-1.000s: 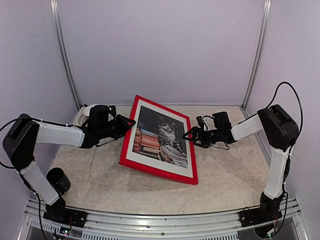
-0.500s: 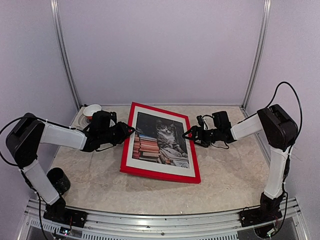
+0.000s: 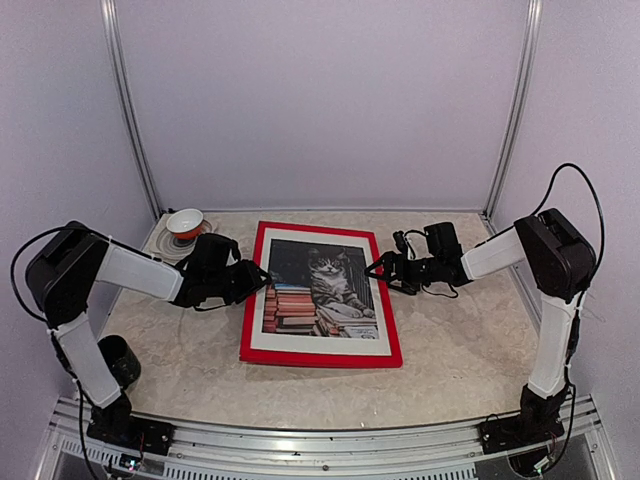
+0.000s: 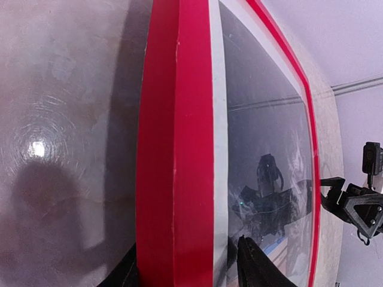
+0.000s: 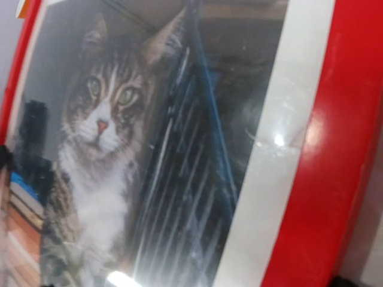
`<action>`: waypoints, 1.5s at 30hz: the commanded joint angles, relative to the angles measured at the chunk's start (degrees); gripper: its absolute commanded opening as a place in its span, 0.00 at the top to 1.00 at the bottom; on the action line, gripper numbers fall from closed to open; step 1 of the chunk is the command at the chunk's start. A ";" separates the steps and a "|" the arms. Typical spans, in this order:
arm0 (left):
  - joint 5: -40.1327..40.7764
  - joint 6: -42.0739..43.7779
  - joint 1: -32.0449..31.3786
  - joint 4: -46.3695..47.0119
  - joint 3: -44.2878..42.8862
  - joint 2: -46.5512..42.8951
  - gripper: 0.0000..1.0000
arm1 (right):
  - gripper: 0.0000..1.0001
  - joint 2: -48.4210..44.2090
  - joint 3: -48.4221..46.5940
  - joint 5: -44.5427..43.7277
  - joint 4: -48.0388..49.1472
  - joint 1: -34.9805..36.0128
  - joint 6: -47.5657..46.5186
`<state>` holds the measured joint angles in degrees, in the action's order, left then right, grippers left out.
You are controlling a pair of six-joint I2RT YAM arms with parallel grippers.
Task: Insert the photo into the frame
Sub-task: Turn over the photo frame, then place the photo frame at the center of the board.
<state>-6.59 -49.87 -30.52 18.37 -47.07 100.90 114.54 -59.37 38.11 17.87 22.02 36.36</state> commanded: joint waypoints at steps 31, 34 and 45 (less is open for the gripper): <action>-0.95 5.64 -3.93 0.30 -9.93 5.78 0.36 | 0.01 -5.37 -1.45 1.24 -4.02 1.45 -3.00; 0.23 6.16 -3.93 -0.76 -10.23 4.61 0.33 | 0.01 -6.34 -1.57 0.00 -5.51 1.37 -4.11; 1.21 7.01 -4.24 -2.12 -9.64 1.64 0.13 | 0.01 -9.71 -3.82 -1.54 -9.03 -3.20 -6.14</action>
<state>-4.69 -44.47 -33.89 12.97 -54.41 106.02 108.27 -61.04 35.31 9.17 20.36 31.57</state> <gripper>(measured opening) 0.852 0.993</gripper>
